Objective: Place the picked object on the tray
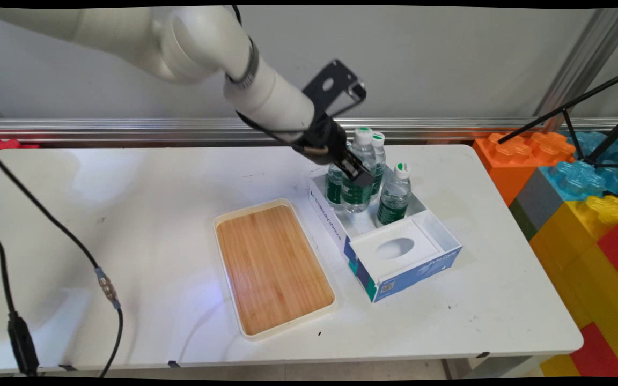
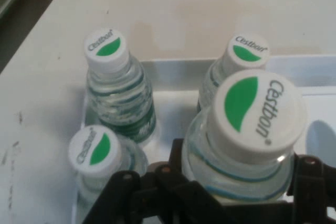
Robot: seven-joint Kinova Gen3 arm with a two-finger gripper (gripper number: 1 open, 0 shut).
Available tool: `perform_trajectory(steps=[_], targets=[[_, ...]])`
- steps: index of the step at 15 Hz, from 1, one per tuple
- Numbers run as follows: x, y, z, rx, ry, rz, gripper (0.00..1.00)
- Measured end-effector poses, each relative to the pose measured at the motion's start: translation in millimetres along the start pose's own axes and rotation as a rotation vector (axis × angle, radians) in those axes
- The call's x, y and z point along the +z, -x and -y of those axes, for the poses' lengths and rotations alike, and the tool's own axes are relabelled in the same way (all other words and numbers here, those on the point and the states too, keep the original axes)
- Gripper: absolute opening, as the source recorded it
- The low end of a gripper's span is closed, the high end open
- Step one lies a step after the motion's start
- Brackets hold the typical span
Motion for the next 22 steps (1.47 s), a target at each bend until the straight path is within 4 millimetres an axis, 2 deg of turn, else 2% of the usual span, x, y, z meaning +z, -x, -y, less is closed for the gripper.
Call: perform_trajectory(steps=[4,7,10,16,19,22], targets=[[-53,-4,-1,-0.027,-0.022,0.042,0.0],[-80,10,3,-0.004,-0.054,0.065,0.0],[-96,39,10,0.035,-0.073,0.087,0.0],[-96,103,33,0.03,-0.044,0.08,0.0],[-83,138,50,0.016,-0.024,0.052,0.0],[-70,158,65,0.008,-0.019,0.038,0.0]])
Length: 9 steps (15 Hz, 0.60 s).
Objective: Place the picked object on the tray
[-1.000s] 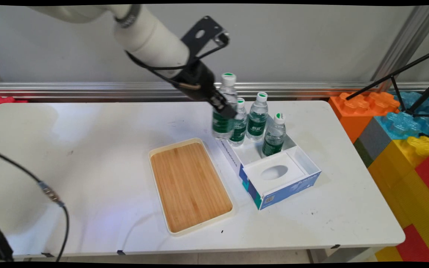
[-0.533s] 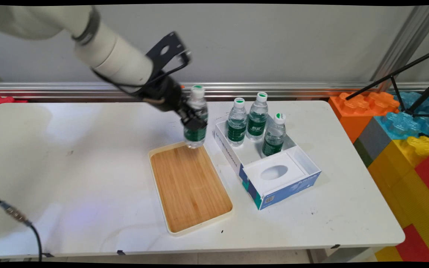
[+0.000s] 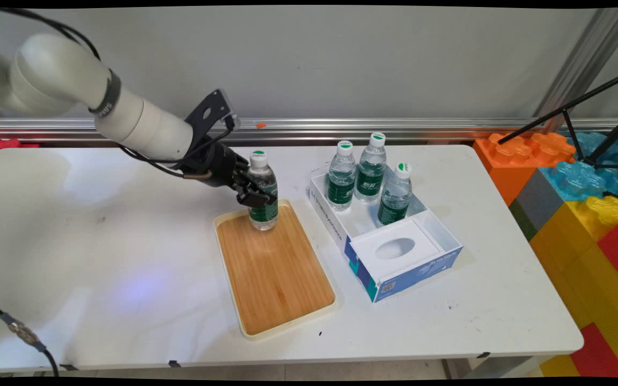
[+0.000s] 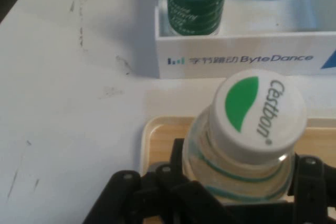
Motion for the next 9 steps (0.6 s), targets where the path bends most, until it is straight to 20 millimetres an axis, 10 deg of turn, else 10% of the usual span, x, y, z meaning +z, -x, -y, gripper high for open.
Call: perform_trajectory(steps=[9], targets=[[23,21,19,-0.01,0.021,-0.03,0.0]])
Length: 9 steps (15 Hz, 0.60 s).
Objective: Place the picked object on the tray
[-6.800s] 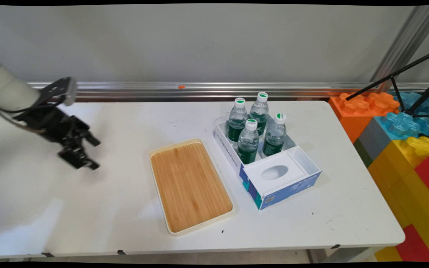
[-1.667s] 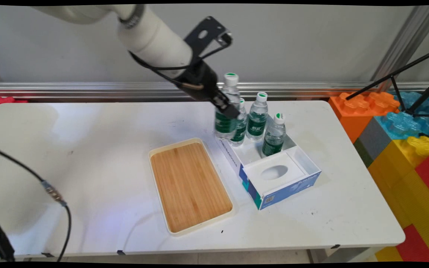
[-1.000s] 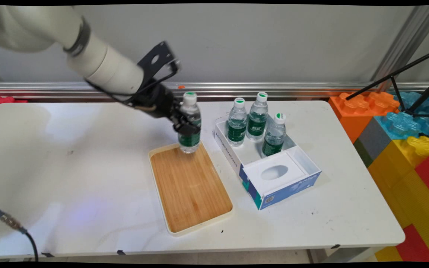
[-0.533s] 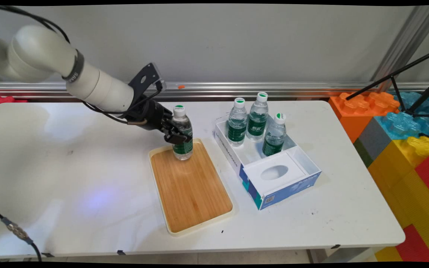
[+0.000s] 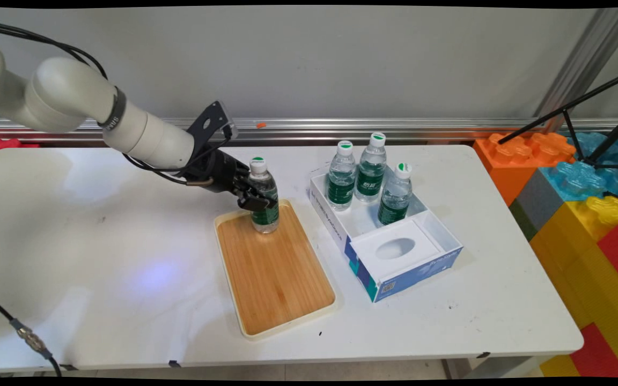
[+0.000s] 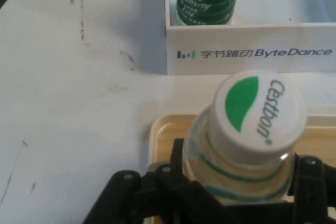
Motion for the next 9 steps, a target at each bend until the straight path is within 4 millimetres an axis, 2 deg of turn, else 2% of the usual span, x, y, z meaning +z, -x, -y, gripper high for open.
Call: perform_trajectory(steps=[5,6,9], targets=[[12,2,7,0.014,-0.005,-0.013,0.0],[13,2,8,0.017,-0.004,-0.015,1.0],[18,4,10,0.024,-0.002,-0.02,1.0]])
